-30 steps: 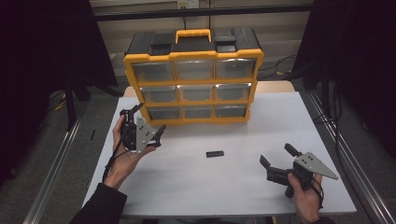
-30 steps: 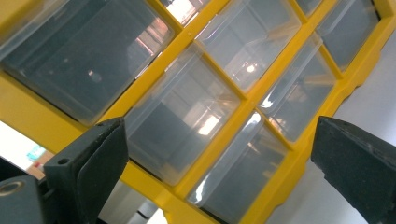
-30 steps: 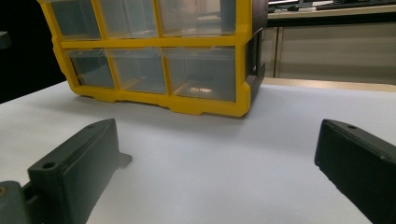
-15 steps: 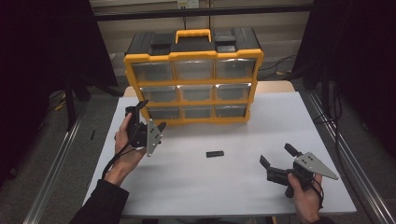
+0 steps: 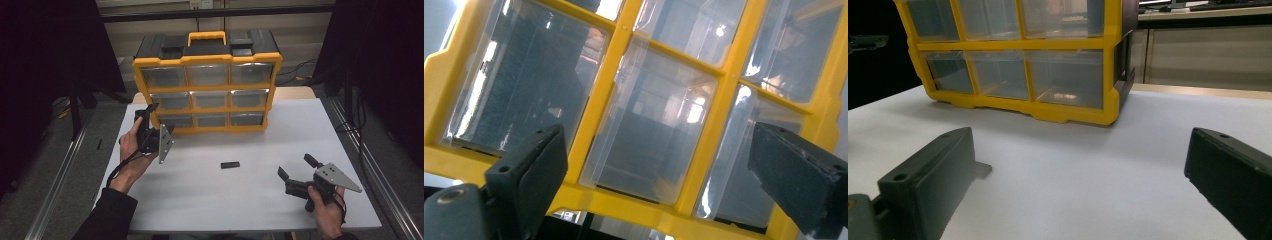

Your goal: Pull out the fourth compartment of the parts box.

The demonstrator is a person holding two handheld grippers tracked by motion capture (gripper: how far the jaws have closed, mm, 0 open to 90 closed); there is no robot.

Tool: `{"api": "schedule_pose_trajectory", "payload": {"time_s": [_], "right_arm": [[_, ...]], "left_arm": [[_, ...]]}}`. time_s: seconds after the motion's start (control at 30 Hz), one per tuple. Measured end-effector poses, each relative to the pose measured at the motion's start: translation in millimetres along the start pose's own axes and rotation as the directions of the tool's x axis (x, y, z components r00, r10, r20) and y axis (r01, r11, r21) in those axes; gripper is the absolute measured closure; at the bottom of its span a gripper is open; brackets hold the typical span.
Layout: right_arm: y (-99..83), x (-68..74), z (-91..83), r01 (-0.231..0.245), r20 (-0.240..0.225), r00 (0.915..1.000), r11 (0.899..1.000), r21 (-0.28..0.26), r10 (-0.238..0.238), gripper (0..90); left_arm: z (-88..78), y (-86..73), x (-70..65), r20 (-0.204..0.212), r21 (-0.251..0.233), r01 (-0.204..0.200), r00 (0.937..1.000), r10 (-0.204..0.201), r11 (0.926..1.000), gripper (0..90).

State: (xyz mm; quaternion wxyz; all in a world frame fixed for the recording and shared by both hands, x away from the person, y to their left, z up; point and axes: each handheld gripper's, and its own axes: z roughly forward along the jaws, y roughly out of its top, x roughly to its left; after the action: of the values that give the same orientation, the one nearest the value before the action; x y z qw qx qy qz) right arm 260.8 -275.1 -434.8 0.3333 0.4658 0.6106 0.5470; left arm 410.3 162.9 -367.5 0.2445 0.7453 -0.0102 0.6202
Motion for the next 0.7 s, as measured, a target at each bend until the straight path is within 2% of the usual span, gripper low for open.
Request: {"api": "schedule_pose_trajectory", "payload": {"time_s": [0.07, 0.13, 0.23, 0.3, 0.33, 0.37, 0.5, 0.67, 0.7], "right_arm": [[-0.1, -0.1, 0.1, 0.0, 0.0, 1.0, 1.0, 0.001, 0.0, 0.0], [-0.1, 0.1, 0.2, -0.001, -0.001, 1.0, 1.0, 0.001, 0.001, 0.0], [0.0, 0.1, 0.1, 0.0, -0.001, 1.0, 1.0, 0.0, 0.0, 0.0], [-0.1, 0.0, 0.1, 0.0, -0.001, 1.0, 1.0, 0.001, 0.0, 0.0], [0.0, 0.1, 0.2, 0.0, -0.001, 1.0, 1.0, 0.001, 0.0, 0.0], [0.0, 0.2, 0.1, -0.001, -0.002, 1.0, 1.0, 0.001, 0.001, 0.0], [-0.1, 0.0, 0.0, 0.001, -0.002, 1.0, 1.0, 0.001, -0.001, 0.0], [0.0, 0.1, 0.0, -0.004, -0.001, 1.0, 1.0, -0.001, 0.004, 0.0], [-0.1, -0.1, 0.0, -0.001, -0.001, 1.0, 1.0, 0.0, 0.001, 0.0]], "left_arm": [[2.8, -0.5, 0.0, -0.011, 0.002, -0.002, 0.9999, 0.002, 1.0, 11.8], [4.9, 0.0, 1.0, -0.023, 0.025, -0.03, 0.9993, 0.031, 0.9992, 11.8], [7.8, 0.9, 2.3, -0.033, 0.027, -0.041, 0.9986, 0.042, 0.9988, 11.9], [10.0, 0.7, 2.7, -0.041, 0.036, -0.069, 0.9967, 0.071, 0.997, 12.3], [10.7, 0.7, 3.6, -0.037, 0.045, -0.094, 0.9947, 0.096, 0.9945, 12.4], [12.0, 0.2, 3.5, -0.032, 0.048, -0.095, 0.9948, 0.097, 0.9943, 12.5], [18.2, -1.8, 4.8, -0.021, 0.061, -0.145, 0.989, 0.146, 0.9876, 12.3], [26.1, -4.0, 4.8, -0.019, 0.074, -0.162, 0.9864, 0.163, 0.9841, 12.9], [27.0, -3.8, 5.4, -0.013, 0.085, -0.176, 0.9841, 0.177, 0.9808, 13.0]]}}
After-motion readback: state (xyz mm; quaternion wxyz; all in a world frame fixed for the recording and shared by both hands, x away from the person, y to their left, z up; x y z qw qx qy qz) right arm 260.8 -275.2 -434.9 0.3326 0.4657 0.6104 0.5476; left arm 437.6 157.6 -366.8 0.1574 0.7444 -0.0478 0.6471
